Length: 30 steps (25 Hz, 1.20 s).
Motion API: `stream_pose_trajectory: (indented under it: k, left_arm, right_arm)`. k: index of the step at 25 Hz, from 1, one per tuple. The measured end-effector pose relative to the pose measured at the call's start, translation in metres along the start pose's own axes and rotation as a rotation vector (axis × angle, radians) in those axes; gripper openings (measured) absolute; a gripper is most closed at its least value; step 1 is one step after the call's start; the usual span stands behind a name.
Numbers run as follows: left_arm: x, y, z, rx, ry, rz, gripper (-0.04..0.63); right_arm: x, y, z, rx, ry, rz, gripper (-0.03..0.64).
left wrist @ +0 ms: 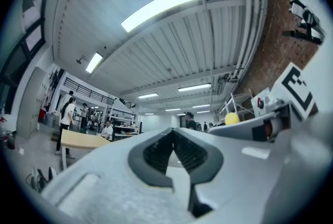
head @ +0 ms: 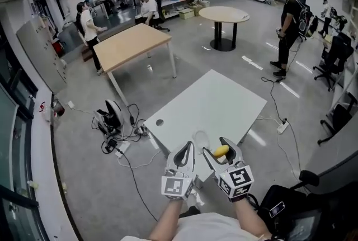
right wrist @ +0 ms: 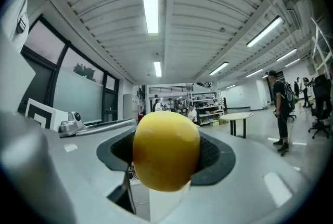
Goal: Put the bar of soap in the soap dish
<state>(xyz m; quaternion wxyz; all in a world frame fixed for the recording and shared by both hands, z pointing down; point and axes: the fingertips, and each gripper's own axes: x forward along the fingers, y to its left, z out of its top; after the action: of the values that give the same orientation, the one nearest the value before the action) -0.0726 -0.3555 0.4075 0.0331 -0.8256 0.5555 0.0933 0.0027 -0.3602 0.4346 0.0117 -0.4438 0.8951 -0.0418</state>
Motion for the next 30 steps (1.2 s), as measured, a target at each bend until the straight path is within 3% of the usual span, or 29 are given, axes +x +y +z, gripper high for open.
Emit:
stream_pose_trajectory:
  k: [5,8,11,13,18,21,30]
  left_arm:
    - [0.026,0.053,0.004,-0.010,-0.032,0.048,0.002]
    - [0.036,0.073,-0.003,0.017,-0.048,0.033,0.002]
    - [0.044,0.086,-0.003,-0.035,-0.043,0.030,0.002]
    - [0.052,0.091,-0.011,-0.026,-0.037,0.014,0.002]
    - [0.076,0.098,-0.041,-0.014,-0.004,0.045,0.002]
    - [0.087,0.094,-0.072,0.003,0.058,0.034,0.002]
    - [0.102,0.087,-0.122,-0.024,0.160,0.060,0.002]
  right_arm:
    - [0.057,0.006,0.006,-0.038,-0.004,0.023,0.291]
    - [0.081,0.003,0.004,-0.042,-0.009,0.017,0.291]
    - [0.089,-0.003,-0.007,-0.024,0.017,-0.006,0.291]
    - [0.093,-0.012,-0.015,-0.011,0.041,-0.023,0.291]
    - [0.109,-0.039,-0.027,-0.018,0.065,-0.017,0.291]
    - [0.116,-0.053,-0.039,0.022,0.086,-0.019,0.291]
    - [0.133,-0.068,-0.093,0.066,0.228,0.028,0.291]
